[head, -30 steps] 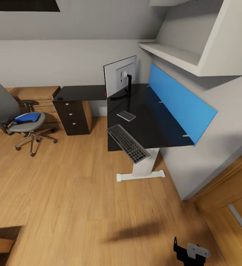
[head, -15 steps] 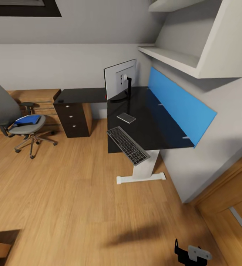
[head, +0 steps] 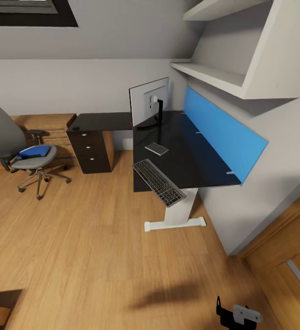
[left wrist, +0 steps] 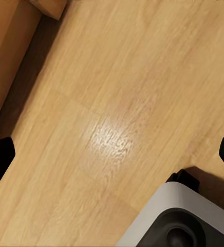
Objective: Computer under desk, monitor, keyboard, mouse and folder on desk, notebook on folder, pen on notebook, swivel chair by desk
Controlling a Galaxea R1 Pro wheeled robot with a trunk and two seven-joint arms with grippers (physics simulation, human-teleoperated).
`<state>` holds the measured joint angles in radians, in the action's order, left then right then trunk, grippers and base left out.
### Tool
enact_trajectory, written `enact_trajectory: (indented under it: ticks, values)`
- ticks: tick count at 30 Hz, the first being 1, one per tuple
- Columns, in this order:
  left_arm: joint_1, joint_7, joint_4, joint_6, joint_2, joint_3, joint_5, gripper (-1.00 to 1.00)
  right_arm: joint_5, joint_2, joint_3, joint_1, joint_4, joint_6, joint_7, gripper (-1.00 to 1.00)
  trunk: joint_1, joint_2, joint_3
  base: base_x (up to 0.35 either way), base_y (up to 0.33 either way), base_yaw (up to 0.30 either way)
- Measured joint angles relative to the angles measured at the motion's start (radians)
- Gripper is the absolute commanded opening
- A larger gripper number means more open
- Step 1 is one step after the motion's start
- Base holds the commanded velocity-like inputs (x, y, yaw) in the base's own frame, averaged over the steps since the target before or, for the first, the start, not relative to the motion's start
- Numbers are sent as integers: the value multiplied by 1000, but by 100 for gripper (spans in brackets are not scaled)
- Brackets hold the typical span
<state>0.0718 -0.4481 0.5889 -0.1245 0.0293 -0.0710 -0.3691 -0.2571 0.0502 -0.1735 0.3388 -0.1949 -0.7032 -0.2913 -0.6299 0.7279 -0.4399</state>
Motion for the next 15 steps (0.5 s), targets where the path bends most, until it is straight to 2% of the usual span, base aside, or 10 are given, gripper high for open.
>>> enact_trajectory:
  ticks: [15]
  values:
    - [0, 0, -1, 0, -1, 0, 0, 100, 0, -3, 0, 0, -1, 1, 0, 100, -58, 105, -29, 0, 0, 13]
